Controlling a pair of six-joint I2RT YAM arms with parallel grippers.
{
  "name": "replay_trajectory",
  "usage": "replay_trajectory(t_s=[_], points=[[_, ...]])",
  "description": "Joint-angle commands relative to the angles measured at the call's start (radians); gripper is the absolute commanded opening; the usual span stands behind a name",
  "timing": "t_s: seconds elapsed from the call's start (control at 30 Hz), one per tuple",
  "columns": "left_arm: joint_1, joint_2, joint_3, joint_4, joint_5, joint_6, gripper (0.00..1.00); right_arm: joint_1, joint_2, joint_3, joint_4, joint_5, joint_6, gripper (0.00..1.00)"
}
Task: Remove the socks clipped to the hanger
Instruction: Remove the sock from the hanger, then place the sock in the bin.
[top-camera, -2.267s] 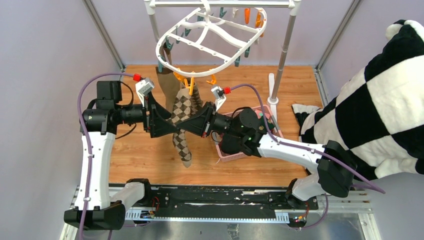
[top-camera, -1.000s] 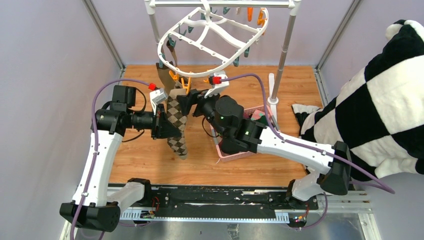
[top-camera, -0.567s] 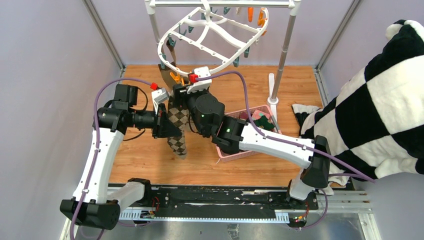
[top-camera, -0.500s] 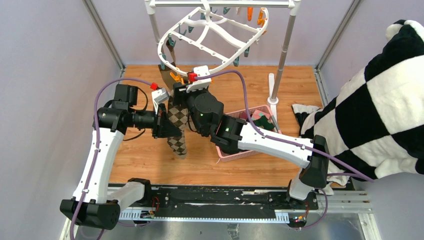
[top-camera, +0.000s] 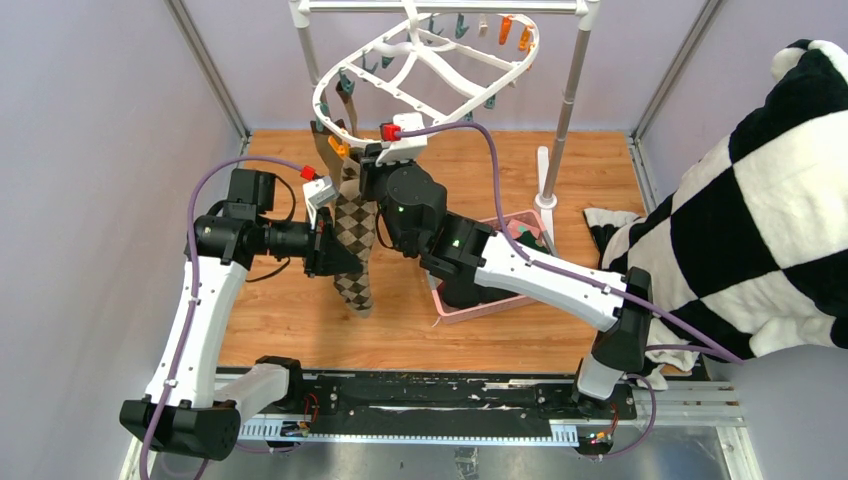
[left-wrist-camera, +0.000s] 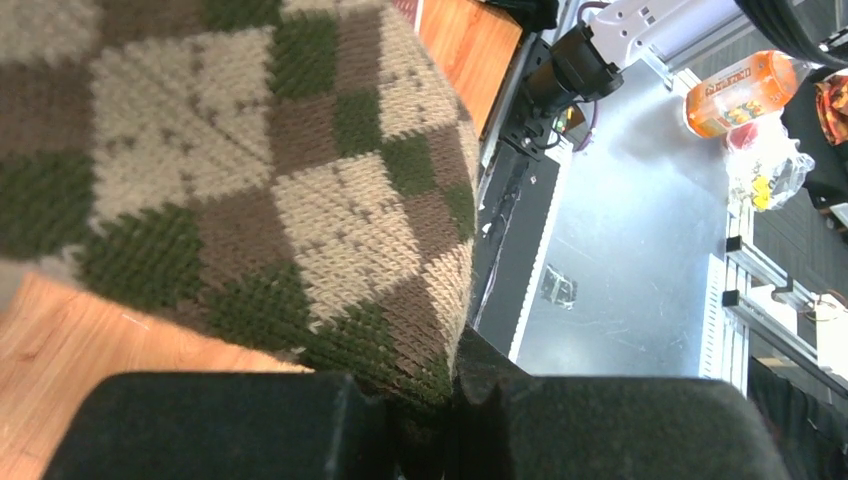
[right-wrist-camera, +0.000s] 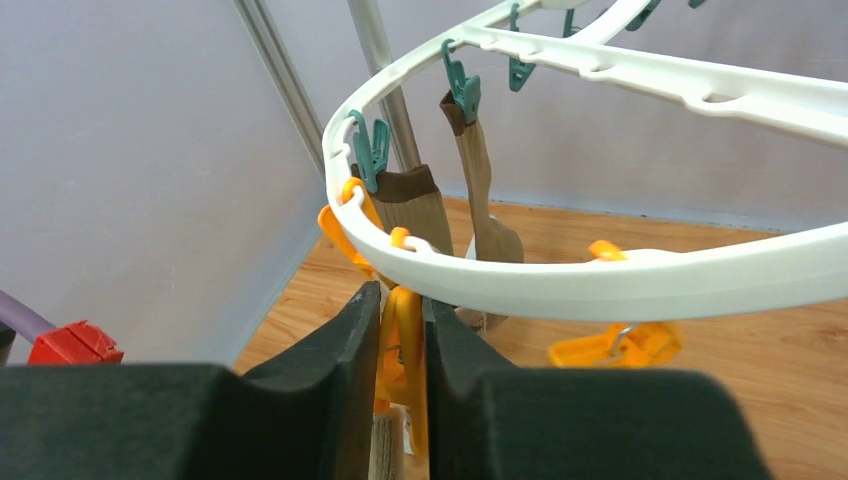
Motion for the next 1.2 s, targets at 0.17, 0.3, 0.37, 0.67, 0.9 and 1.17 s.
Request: replay_trajectory(t_s=[0.17, 0.3, 0.37, 0.67, 0.9, 1.17], points=[[-0.010, -0.047, -0.029, 0.002, -0.033, 0.025, 0.02, -0.046, -0.035, -0.003, -0.047, -0.120, 0.139, 0.00], [-0.010, -0.063, -0.050, 0.002, -0.051, 0.033, 0.02, -0.058, -0.065, -0.048, -0.044, -0.166, 0.188, 0.00], [-0.010, -0.071, -0.063, 0.002, -0.055, 0.039, 0.02, -0.079, -0.086, -0.085, -0.031, -0.207, 0.232, 0.00], [-0.012, -0.093, -0.072, 0.004, -0.060, 0.041, 0.01, -0.113, -0.219, -0.287, 0.024, -0.429, 0.287, 0.73], [-0.013, -0.097, -0.062, 0.005, -0.042, 0.044, 0.00, -0.135, -0.433, -0.626, 0.212, -0.864, 0.161, 0.90], [-0.031, -0.106, -0.063, 0.005, -0.021, 0.037, 0.00, -0.135, -0.397, -0.666, 0.288, -1.159, 0.118, 0.90]])
